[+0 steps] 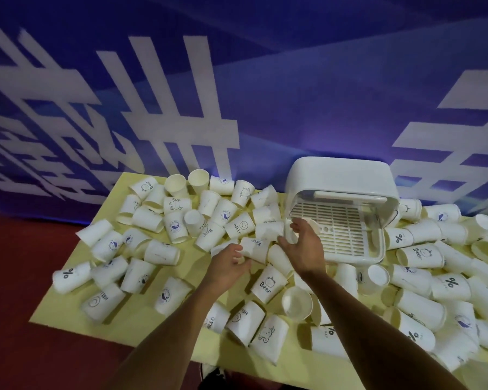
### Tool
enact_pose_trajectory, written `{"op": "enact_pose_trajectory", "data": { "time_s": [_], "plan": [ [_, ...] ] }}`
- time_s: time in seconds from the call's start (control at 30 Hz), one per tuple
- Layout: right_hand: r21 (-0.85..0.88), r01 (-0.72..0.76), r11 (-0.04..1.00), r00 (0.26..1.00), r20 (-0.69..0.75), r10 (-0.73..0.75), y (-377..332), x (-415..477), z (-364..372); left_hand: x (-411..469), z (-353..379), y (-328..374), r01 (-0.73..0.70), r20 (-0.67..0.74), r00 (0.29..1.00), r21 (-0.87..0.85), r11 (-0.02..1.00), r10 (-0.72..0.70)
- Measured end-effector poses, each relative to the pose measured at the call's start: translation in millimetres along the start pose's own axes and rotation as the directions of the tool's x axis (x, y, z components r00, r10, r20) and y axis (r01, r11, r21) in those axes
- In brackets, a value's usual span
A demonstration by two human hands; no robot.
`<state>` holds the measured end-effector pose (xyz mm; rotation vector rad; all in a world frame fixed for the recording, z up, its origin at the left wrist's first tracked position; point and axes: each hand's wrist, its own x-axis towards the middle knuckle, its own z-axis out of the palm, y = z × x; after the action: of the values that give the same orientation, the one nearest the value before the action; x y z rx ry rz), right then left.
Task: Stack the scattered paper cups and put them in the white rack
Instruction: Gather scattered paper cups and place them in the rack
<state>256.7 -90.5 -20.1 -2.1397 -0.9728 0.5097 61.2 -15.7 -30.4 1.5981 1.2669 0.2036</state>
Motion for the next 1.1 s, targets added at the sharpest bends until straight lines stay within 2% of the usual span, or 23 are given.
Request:
{"op": "enact_pose_trajectory", "data": {
  "time_s": [0.23,0.4,0.53,0.67,0.77,0.93,1.03,1.1],
  "plan": [
    [-0.022,0.098,0.995,0.975,0.203,-0.091,-41.4,-11.2,56.6,-16.9,-52.0,-36.1,0.042,-0.131,0.990,-0.042,0.998,-0.047],
    [-0.028,0.164,0.986,0.931,0.336,-0.145,-76.8,-19.7,95.7,-32.1,-94.3,-74.4,0.104,-0.264,0.957,-0.085,0.991,-0.123],
    [-0.030,0.197,0.980,0.895,0.413,-0.167,-105.8,-25.7,126.1,-45.8,-128.3,-108.2,0.175,-0.405,0.899,-0.024,0.984,-0.170],
    [-0.053,0.269,0.962,0.838,0.505,-0.206,-131.1,-36.8,157.6,-62.3,-161.5,-140.6,0.249,-0.536,0.805,-0.083,0.965,-0.253],
    [-0.053,0.294,0.954,0.806,0.551,-0.218,-147.4,-46.9,180.9,-72.6,-181.0,-163.5,0.307,-0.625,0.736,-0.036,0.951,-0.261],
    [-0.052,0.297,0.953,0.753,0.627,-0.200,-169.7,-68.3,221.6,-81.7,-204.6,-192.5,0.435,-0.651,0.697,0.054,0.899,-0.299],
    [-0.053,0.283,0.958,0.714,0.678,-0.173,-178.3,-82.9,246.3,-81.6,-211.4,-206.1,0.451,-0.645,0.703,0.076,0.889,-0.301],
    [-0.065,0.209,0.976,0.710,0.697,-0.105,-183.3,-90.0,261.2,-79.8,-214.9,-214.0,0.473,-0.618,0.718,0.097,0.876,-0.319]
  ]
}}
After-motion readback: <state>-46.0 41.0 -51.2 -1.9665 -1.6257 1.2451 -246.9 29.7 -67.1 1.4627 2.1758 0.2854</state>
